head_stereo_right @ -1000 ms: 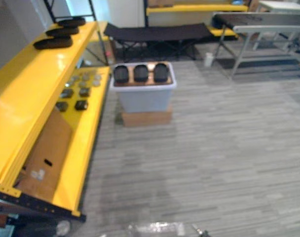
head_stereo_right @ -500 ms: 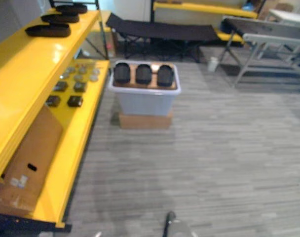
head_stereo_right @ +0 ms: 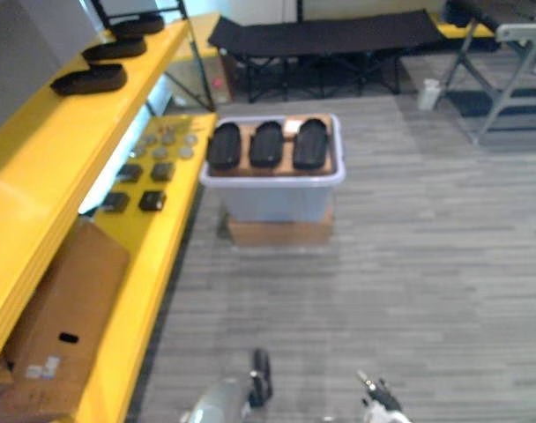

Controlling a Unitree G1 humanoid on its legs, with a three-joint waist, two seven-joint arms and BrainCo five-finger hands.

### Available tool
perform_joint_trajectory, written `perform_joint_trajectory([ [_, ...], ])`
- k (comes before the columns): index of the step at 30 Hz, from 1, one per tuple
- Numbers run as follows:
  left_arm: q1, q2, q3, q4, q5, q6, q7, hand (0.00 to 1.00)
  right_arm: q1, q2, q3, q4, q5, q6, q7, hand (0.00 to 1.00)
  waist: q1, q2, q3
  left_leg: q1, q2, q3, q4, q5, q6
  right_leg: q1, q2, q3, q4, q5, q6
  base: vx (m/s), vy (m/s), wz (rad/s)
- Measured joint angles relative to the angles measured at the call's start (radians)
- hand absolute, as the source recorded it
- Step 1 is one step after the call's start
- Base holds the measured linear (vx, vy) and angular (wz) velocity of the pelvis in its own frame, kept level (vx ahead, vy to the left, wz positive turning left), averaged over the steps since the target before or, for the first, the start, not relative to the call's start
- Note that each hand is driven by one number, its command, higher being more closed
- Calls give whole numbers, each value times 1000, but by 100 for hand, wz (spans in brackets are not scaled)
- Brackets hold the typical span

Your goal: Walk over and take plastic housings, then place them on the shelf

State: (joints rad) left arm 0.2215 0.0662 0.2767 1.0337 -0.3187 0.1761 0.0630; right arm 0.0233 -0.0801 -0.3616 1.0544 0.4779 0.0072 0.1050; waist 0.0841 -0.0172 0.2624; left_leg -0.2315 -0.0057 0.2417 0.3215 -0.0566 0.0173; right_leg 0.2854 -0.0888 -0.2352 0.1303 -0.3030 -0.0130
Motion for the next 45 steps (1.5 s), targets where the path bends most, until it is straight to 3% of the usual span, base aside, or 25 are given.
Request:
perform_joint_trajectory([
  [1, 8, 8, 6, 1, 19, -3, 0, 0, 6, 4, 4, 9, -1, 0, -8, 0, 1, -23, -14, 10, -15, 17, 9, -25, 37, -11, -30, 7, 76, -21, 12, 464, 118, -40],
  [2, 7, 16, 13, 20, 34, -16, 5, 0, -27, 11, 39, 15, -11, -31, -47, 0, -15, -37, -2, 67, -17, 39, -3, -75, 65, -185, -97, 9, 480, 31, 97, 651, 173, -38],
  [3, -13, 29, 1, 19, 31, -34, 11, 0, -27, 23, 40, 16, -31, -63, -71, 0, -20, -39, 8, 119, -13, 39, -15, -92, 67, -247, -131, 1, 626, 14, 76, 742, 180, -29],
  [4, -29, 44, -26, 16, 11, -47, 13, 0, -12, 28, 42, 18, -47, -78, -85, 0, -19, -39, 9, 185, -9, 41, -32, -106, 59, -266, -146, -27, 633, -10, 76, 1114, 127, 21],
  [5, -181, 81, -102, -46, -80, -135, -5, 0, 5, 32, 71, -3, -92, -123, -128, 0, -59, -9, 10, 316, 38, 15, -119, -137, 6, -417, -68, -34, 137, 120, 108, 981, 7, 29],
  [7, -179, 82, -94, -54, -114, -152, -5, 0, 58, 52, 67, -4, -110, -113, -126, 0, -60, -45, 1, 376, 5, 8, -120, -172, -46, -428, -70, 3, 79, 441, 59, 677, -139, 28],
  [8, -173, 69, -83, -48, -116, -151, -2, 0, 86, 51, 65, -1, -111, -110, -125, 0, -53, -41, -13, 396, 16, 10, -110, -206, -54, -421, -70, -7, 101, 385, 40, 638, -306, 20],
  [9, -172, -5, -90, -49, -147, -149, 3, 0, 53, 20, 41, 3, -150, -97, -105, 0, -81, 30, -10, 365, 76, -34, -62, -273, -61, -425, -22, -22, 115, 312, 47, 573, -300, 20],
  [10, -172, -24, -92, -49, -146, -132, 12, 0, 52, 16, 30, 4, -147, -80, -95, 0, -78, 41, -5, 365, 107, -47, -28, -301, -79, -418, -7, -48, 154, 270, 38, 487, -263, 46],
  [12, -164, -19, -83, -46, -143, -102, 38, 0, 58, 20, 41, 11, -146, -65, -78, 0, -72, 28, -13, 367, 144, -78, 47, -320, -97, -392, 7, -82, 204, 197, 34, 181, -149, 49],
  [14, -154, -10, -82, -39, -143, -102, 46, 0, 62, 16, 64, 17, -146, -66, -70, 0, -65, 20, -19, 275, 175, -99, 241, -306, -118, -364, 15, -102, 207, 151, 16, 182, -148, 45],
  [15, -154, -4, -78, -39, -144, -104, 47, 0, 59, 7, 69, 17, -136, -69, -60, 0, -64, 26, -6, 211, 206, -83, 373, -308, -104, -307, 21, -122, 166, 146, 13, 177, -86, 52],
  [16, -152, -2, -58, -39, -143, -103, 48, 0, 66, 6, 64, 19, -131, -69, -52, 0, -65, 24, 2, 204, 201, -63, 330, -330, -97, -250, 19, -124, 119, 149, 13, 206, -62, 70],
  [18, -138, -2, -28, -42, -138, -104, 53, 0, 94, 6, 40, 3, -130, -84, 22, 0, -67, 6, 1, 174, 166, -10, 144, -311, -110, -180, -21, -147, 52, 162, 35, 165, 19, 33],
  [20, -91, -8, -25, -33, -50, -104, 52, 0, 97, -23, 56, -26, -132, -117, 66, 0, -48, 36, -13, 135, 161, 3, 41, -126, -109, -156, -49, -136, 12, 172, 98, 224, 137, -43],
  [23, -61, -13, -26, -10, 37, -106, 53, 0, 79, -10, 78, -25, -178, -141, 97, 0, -45, 29, -24, 139, 114, 42, 27, -129, -62, -146, -98, -120, -23, 200, 145, 296, 211, -18],
  [26, -77, 17, -69, -27, 105, -107, 51, 0, 57, 9, 135, -47, -170, -160, 123, 0, -42, 1, -27, 129, 67, 42, 21, -133, -47, -132, -135, -150, -57, 219, 176, 267, 155, 16],
  [30, -108, 44, -169, -52, 121, -108, 55, 0, 54, 30, 213, -101, -149, -203, 136, 0, -47, 4, -28, 233, 45, 36, -66, -140, -23, -149, -169, -172, 112, 219, 175, 201, 117, 8],
  [31, -112, 49, -187, -60, 107, -107, 64, 0, 62, 42, 242, -106, -155, -229, 134, 0, -53, 9, -32, 255, 57, 16, -91, -139, -21, -191, -171, -170, 209, 181, 144, 169, 67, 20],
  [34, -138, 74, -224, -66, 81, -106, 75, 0, 87, 58, 362, -191, -206, -271, 119, 0, -69, -4, -39, 265, 83, -29, -109, -139, -21, -236, -122, -137, 147, 111, 129, 127, -62, 36],
  [36, -147, 77, -242, -68, 78, -108, 76, 0, 91, 58, 411, -277, -269, -283, 91, 0, -70, -11, -43, 266, 94, -39, -108, -138, -24, -258, -93, -110, 31, 149, 123, 115, -195, 26],
  [37, -147, 86, -250, -69, 62, -109, 76, 0, 93, 59, 429, -352, -303, -288, 83, 0, -70, -39, -48, 271, 74, -42, -105, -142, -39, -272, -101, -81, -15, 292, 122, 118, -176, 41],
  [38, -155, 67, -250, -61, 47, -110, 80, 0, 88, 33, 442, -426, -351, -294, 67, 0, -75, -8, -52, 280, 96, -67, -107, -146, -61, -257, -87, -90, 2, 287, 121, 121, -163, 35],
  [41, -148, 42, -251, -66, 43, -116, 91, 0, 60, -18, 488, -624, -400, -308, 36, 0, -67, 19, -58, 270, 131, -71, -107, -143, -79, -251, -52, -97, -12, 275, 104, 60, -103, 8],
  [45, -145, 50, -239, -67, 49, -145, 86, 0, 25, -59, 485, -929, -345, -316, 27, 0, -67, 3, -48, 263, 167, -72, -98, -143, -102, -239, -20, -118, -15, 265, 86, -3, -88, 12],
])
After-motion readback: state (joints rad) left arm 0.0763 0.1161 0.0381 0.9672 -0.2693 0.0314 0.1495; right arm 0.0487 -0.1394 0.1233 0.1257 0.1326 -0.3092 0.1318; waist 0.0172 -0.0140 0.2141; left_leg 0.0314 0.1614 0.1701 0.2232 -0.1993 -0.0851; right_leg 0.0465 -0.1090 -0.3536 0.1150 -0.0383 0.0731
